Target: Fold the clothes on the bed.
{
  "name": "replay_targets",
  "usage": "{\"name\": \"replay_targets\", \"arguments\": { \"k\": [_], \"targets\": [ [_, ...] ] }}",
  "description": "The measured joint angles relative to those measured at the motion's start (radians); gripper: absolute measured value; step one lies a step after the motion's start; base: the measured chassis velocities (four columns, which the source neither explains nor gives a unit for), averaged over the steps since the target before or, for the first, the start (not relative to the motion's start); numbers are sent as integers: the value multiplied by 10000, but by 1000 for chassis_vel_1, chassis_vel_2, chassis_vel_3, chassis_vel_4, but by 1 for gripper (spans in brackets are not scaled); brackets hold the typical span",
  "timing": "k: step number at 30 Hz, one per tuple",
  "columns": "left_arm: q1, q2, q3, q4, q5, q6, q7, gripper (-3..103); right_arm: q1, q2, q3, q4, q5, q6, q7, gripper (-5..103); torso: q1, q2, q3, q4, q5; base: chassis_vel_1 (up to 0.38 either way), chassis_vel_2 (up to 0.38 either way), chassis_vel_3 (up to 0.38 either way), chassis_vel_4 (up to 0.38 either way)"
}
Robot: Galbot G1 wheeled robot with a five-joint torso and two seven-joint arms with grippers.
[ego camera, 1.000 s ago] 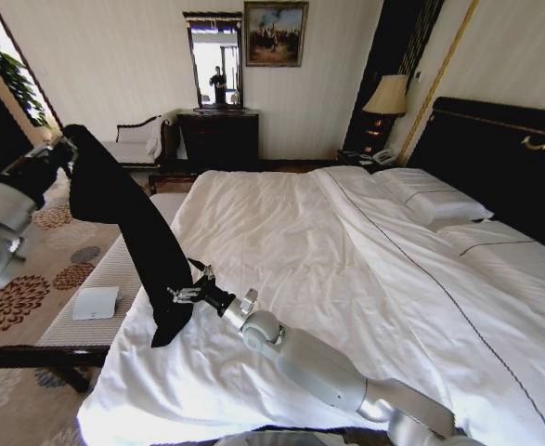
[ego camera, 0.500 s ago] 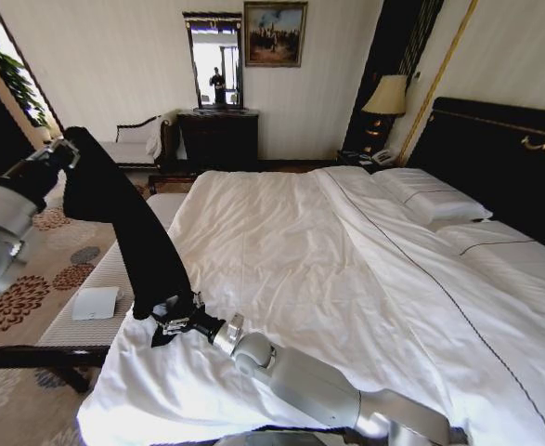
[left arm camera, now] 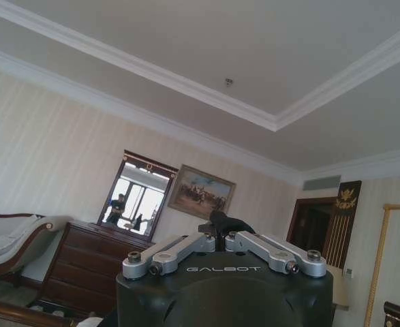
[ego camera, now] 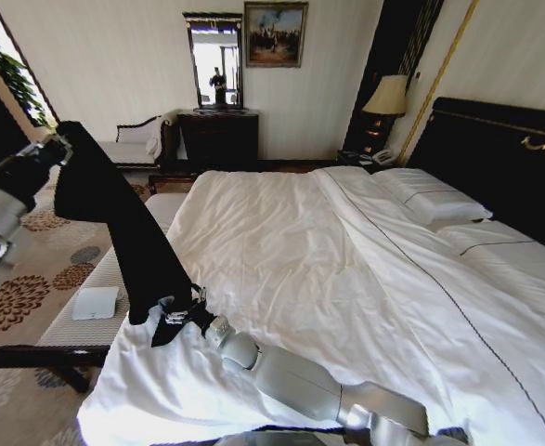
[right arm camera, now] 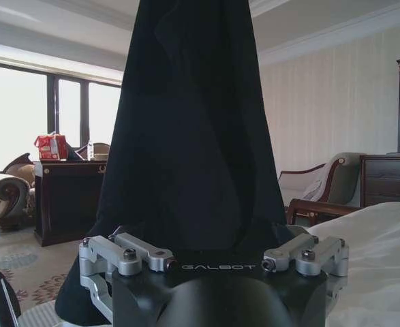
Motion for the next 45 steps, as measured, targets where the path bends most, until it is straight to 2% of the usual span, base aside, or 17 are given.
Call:
{"name": "replay_targets", "arguments": {
  "k": [20,25,29,36,45],
  "targets": [
    [204,103,-168,-145,-98,14,-6,1,659,434,354,-490,96,333,-187,100,0,0,0,0,1,0,0,0,0],
    [230,187,-192,-188,-118,21,-7,1,1034,268,271,-733,126,379,-674,100,0,0,0,0,1,0,0,0,0],
    [304,218,-274,-201,-131,35,-6,1,1335,-81,85,-734,558,389,-1548,100,0,0,1,-2,2,0,0,0,0],
    [381,172,-295,-252,-127,37,-4,1,1410,5,141,-1058,765,470,-2272,100,0,0,0,0,2,0,0,0,0],
    [494,169,-329,-304,-119,39,-4,1,1403,443,325,-1578,569,723,-2243,100,0,0,0,0,1,0,0,0,0]
  ]
}}
